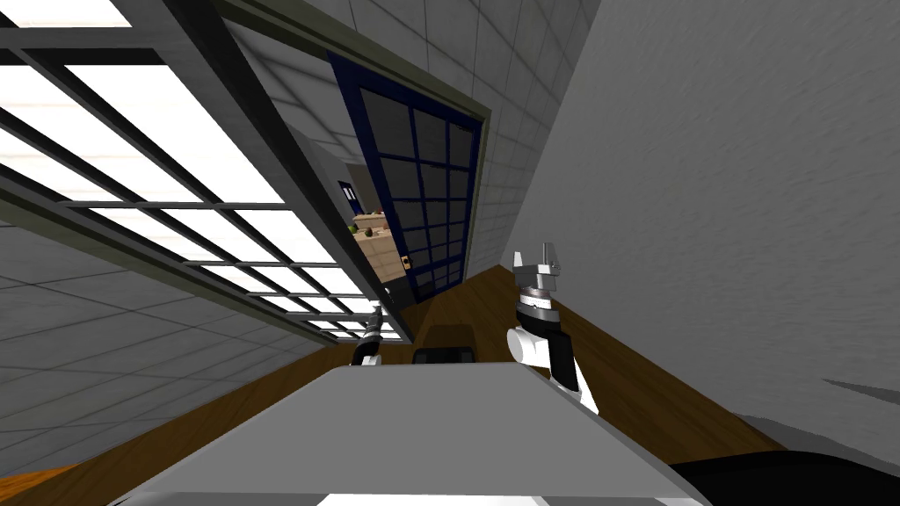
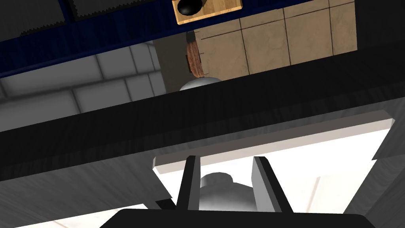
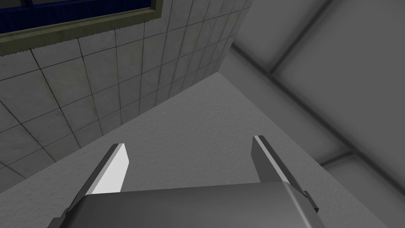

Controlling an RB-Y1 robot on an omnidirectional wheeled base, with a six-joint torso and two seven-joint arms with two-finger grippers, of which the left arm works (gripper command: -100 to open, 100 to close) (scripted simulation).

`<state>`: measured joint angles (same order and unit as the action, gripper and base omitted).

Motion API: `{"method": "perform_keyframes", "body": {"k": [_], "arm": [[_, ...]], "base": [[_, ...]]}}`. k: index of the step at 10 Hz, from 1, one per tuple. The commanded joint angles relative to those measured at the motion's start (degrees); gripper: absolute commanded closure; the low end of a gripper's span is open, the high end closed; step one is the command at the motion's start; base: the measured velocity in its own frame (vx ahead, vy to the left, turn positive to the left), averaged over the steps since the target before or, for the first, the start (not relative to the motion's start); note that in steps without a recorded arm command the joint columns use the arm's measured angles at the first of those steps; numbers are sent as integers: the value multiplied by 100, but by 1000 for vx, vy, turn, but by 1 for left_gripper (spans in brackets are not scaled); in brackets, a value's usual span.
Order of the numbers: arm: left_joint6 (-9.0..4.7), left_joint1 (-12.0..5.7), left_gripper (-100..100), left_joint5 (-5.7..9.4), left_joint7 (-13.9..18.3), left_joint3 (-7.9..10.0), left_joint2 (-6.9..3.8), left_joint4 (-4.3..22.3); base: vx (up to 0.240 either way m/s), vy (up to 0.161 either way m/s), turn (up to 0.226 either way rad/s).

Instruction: Pull the door open

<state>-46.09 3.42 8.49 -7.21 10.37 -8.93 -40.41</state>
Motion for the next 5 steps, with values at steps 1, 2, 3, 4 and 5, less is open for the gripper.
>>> {"method": "perform_keyframes", "body": {"k": [1, 2, 3, 4, 5], "arm": [[41, 43, 100, 61, 172, 64, -64, 24], [37, 38, 100, 99, 372, 41, -70, 20], [32, 31, 100, 144, 553, 15, -78, 17], [32, 31, 100, 144, 585, 15, -78, 17], [26, 24, 100, 192, 808, -14, -86, 13]], "base": [[-55, 42, -68], [-50, 31, -70], [-62, 53, -118], [-61, 41, -74], [-63, 44, -100]]}}
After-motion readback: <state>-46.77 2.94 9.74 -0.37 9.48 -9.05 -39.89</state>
